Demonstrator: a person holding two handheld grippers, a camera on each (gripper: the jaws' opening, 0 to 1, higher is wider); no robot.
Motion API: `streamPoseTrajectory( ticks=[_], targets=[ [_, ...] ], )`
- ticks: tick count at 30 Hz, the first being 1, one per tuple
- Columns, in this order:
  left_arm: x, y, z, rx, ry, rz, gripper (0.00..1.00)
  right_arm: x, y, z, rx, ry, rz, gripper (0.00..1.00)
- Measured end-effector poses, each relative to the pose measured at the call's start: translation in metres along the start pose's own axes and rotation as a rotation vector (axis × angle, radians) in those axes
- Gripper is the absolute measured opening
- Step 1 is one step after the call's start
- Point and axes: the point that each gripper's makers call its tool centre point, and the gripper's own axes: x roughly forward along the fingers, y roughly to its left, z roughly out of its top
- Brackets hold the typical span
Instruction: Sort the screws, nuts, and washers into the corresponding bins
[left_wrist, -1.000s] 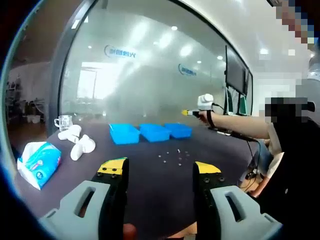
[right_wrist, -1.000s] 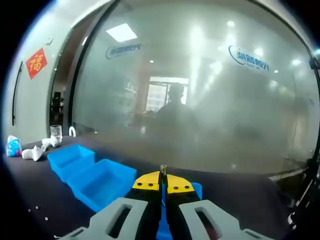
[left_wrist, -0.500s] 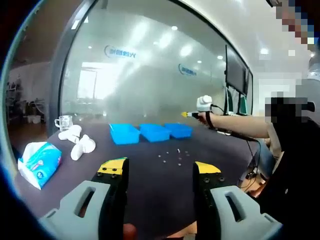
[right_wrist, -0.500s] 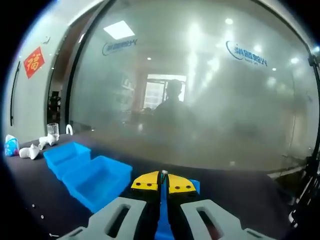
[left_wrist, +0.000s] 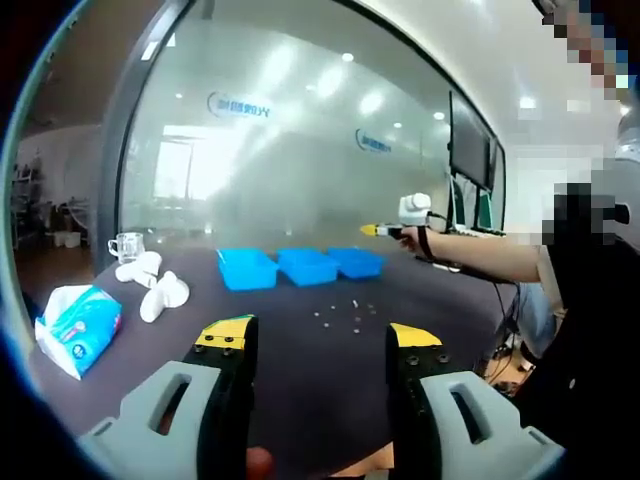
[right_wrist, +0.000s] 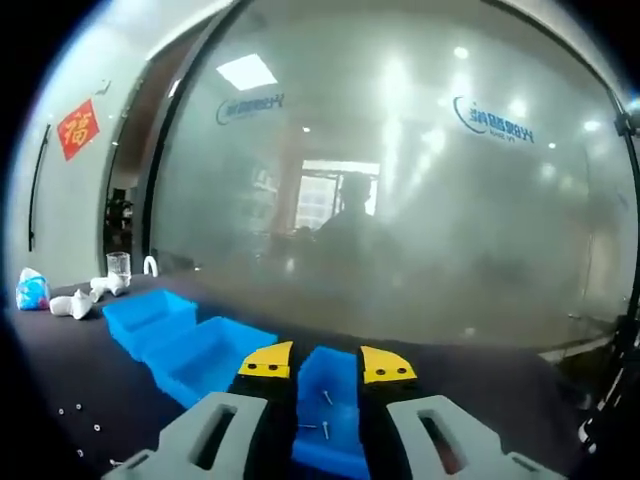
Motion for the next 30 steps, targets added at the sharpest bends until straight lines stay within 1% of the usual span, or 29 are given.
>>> streamPoseTrajectory(
  ticks=[4,6,8,12,14,17,20,24,30],
  targets=[
    [0.001,0.002,0.004,-0.001,-0.015,0.007,0.51,-0.018,0.005,-0.006,0.005,0.004,0.021,0.20],
    [0.001,0.001,0.005,0.002,-0.017,0.006,0.51,-0.028,0.010,-0.006,0.020,0.000,0.049,0.20],
    [0.001,0.001,0.006,0.004,-0.018,0.004,0.51,-0.039,0.016,-0.006,0.011,-0.004,0.070,0.21],
    [0.003,0.000,0.006,0.006,-0.016,0.000,0.51,-0.066,0.034,-0.005,-0.015,-0.018,0.131,0.21],
    [0.003,-0.002,0.006,0.005,-0.019,-0.004,0.51,-0.080,0.042,-0.003,-0.009,-0.037,0.154,0.21],
    [0.005,-0.004,0.007,0.007,-0.021,-0.012,0.51,-0.099,0.054,-0.004,-0.017,-0.048,0.188,0.21],
    [0.006,-0.006,0.008,0.010,-0.020,-0.019,0.51,-0.115,0.061,-0.001,-0.018,-0.061,0.207,0.21],
    [0.007,-0.009,0.008,0.012,-0.019,-0.027,0.51,-0.134,0.068,0.007,0.005,-0.097,0.229,0.21],
    [0.010,-0.013,0.005,0.008,-0.014,-0.036,0.51,-0.163,0.076,0.012,0.030,-0.124,0.251,0.21]
  ],
)
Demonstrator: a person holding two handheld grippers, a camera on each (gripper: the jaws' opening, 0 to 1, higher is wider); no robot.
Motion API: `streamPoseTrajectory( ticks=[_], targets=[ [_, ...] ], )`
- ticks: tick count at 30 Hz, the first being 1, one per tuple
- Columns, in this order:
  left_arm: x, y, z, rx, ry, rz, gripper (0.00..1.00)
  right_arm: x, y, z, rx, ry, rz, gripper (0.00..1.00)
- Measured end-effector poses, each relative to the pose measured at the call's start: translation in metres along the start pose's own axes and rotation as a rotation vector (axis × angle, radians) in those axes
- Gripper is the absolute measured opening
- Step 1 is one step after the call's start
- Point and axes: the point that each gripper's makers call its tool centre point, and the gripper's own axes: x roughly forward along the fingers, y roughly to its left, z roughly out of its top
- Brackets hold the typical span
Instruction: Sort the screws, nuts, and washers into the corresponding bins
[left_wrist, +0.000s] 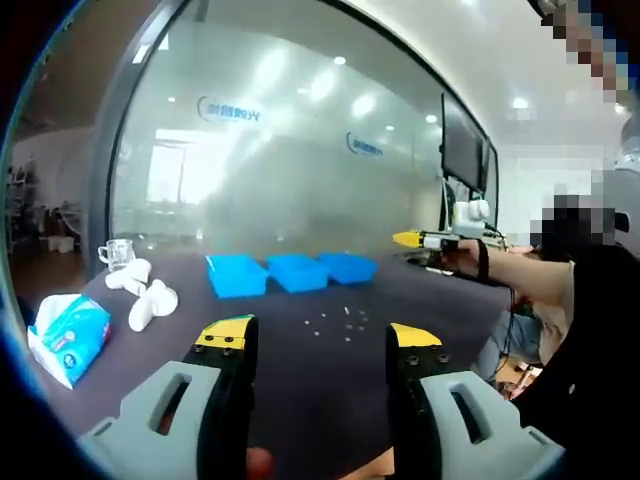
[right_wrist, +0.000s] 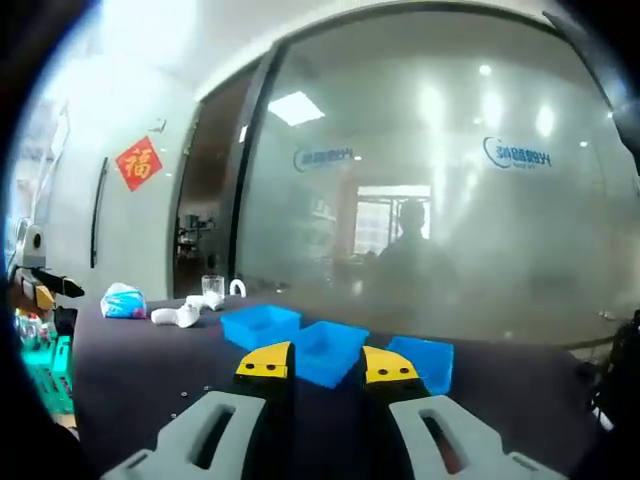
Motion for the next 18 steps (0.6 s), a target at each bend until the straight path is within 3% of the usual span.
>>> streamPoseTrajectory(
  ticks=[7,18],
  targets=[
    [0.001,0.000,-0.001,-0.006,0.001,-0.001,0.51,-0.030,0.010,-0.002,0.002,-0.013,0.011,0.21],
    [0.005,-0.004,-0.005,-0.018,0.008,-0.012,0.51,-0.061,-0.001,-0.020,0.027,0.015,0.009,0.21]
  ],
)
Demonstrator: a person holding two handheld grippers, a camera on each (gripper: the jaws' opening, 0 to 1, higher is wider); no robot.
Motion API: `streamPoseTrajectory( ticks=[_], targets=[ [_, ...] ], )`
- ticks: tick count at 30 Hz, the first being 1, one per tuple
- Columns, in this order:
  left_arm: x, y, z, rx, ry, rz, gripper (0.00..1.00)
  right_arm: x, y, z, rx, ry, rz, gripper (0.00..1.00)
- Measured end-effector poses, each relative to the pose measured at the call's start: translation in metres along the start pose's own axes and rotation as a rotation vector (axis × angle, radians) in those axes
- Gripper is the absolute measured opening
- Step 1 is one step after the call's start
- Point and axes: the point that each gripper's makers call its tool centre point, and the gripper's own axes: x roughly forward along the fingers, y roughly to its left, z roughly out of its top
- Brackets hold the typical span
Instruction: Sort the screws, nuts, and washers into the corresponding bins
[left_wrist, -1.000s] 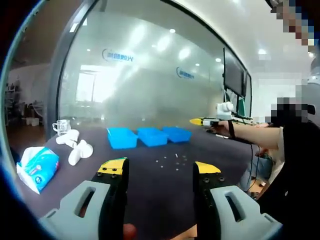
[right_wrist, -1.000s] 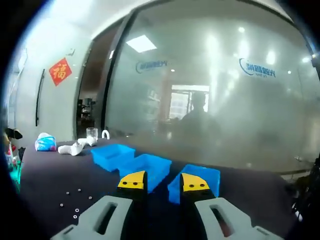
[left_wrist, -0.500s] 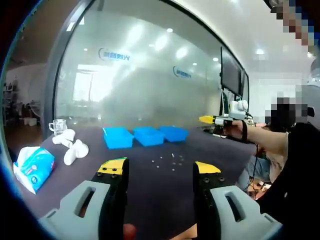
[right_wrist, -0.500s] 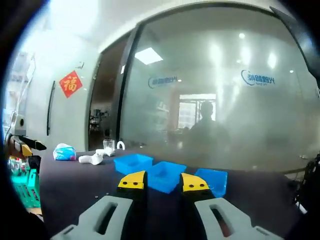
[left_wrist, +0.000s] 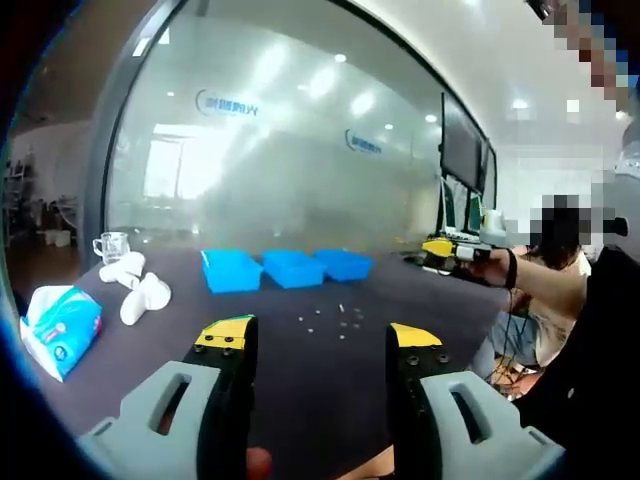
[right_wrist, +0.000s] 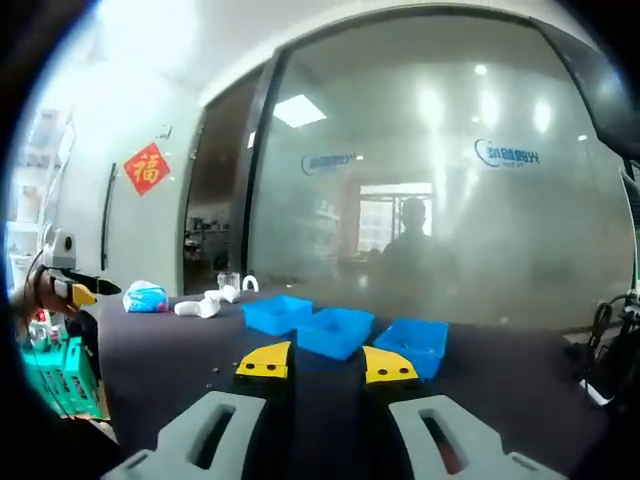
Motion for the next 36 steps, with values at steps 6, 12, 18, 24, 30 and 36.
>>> streamPoseTrajectory(
  ticks=[6,12,18,24,30,36],
  targets=[
    [0.003,-0.003,0.001,0.009,0.008,-0.006,0.51,-0.010,-0.001,-0.004,0.022,0.004,0.007,0.21],
    [0.005,-0.006,0.003,0.011,0.003,-0.014,0.51,-0.014,0.007,-0.012,0.027,0.030,0.062,0.23],
    [0.003,-0.006,0.002,0.012,0.006,-0.010,0.51,-0.015,0.003,-0.013,0.044,0.036,0.083,0.24],
    [0.004,-0.005,0.004,0.016,0.006,-0.011,0.51,-0.010,-0.002,-0.016,0.070,0.054,0.107,0.27],
    [0.005,-0.006,0.008,0.024,0.002,-0.017,0.51,-0.002,-0.007,-0.017,0.072,0.076,0.133,0.28],
    [0.004,-0.005,0.008,0.025,0.003,-0.011,0.51,0.010,-0.008,-0.020,0.089,0.110,0.189,0.30]
  ],
)
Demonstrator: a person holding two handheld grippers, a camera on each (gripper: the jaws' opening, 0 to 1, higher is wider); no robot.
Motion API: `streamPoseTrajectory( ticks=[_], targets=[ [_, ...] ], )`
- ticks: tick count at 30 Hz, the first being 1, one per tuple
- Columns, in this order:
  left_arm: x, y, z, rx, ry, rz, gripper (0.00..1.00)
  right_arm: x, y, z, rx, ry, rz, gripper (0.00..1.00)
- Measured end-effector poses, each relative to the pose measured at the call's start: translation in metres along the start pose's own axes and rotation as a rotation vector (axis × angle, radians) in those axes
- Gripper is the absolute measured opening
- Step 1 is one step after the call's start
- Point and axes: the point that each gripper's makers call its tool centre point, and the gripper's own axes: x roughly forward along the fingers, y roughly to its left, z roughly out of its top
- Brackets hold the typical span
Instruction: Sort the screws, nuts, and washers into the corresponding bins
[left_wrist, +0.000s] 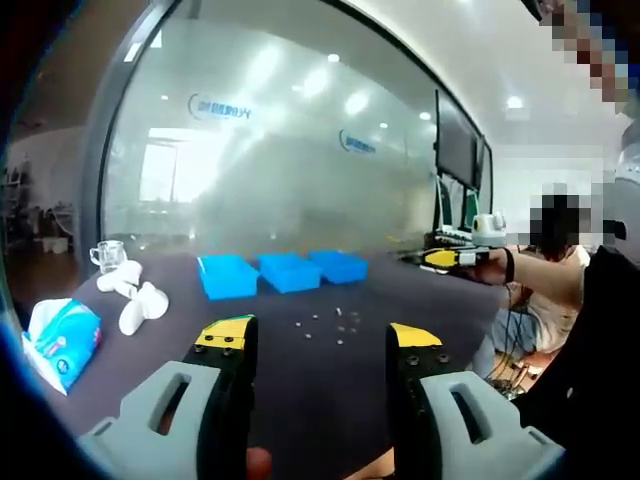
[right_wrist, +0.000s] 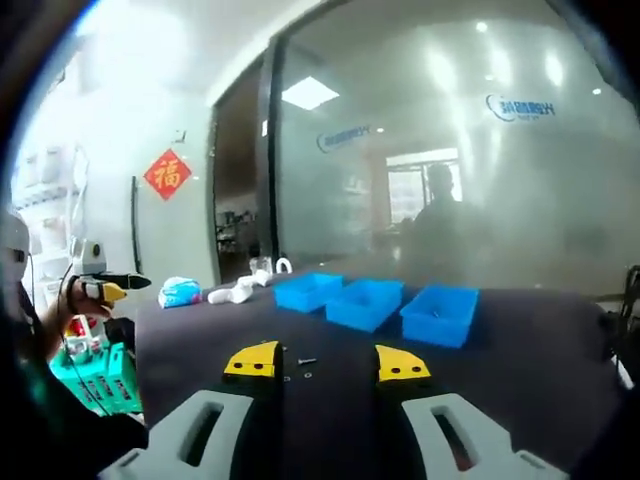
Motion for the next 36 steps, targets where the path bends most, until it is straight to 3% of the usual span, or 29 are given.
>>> streamPoseTrajectory(
  ticks=[8,16,20,26,32,36],
  targets=[
    [0.000,0.005,-0.001,-0.002,0.003,0.010,0.51,0.024,-0.013,0.006,-0.046,0.023,0.026,0.30],
    [-0.001,0.013,-0.002,-0.013,-0.002,0.025,0.51,0.054,-0.022,0.005,-0.086,0.088,0.070,0.30],
    [-0.001,0.016,-0.006,-0.025,0.005,0.030,0.51,0.073,-0.017,-0.002,-0.147,0.154,0.138,0.30],
    [-0.001,0.021,-0.007,-0.030,0.009,0.038,0.51,0.100,-0.011,-0.005,-0.194,0.202,0.204,0.30],
    [0.000,0.024,-0.008,-0.034,0.013,0.041,0.51,0.117,0.002,-0.008,-0.274,0.257,0.282,0.30],
    [0.000,0.026,-0.009,-0.036,0.017,0.048,0.51,0.126,0.010,-0.013,-0.335,0.329,0.365,0.30]
  ],
)
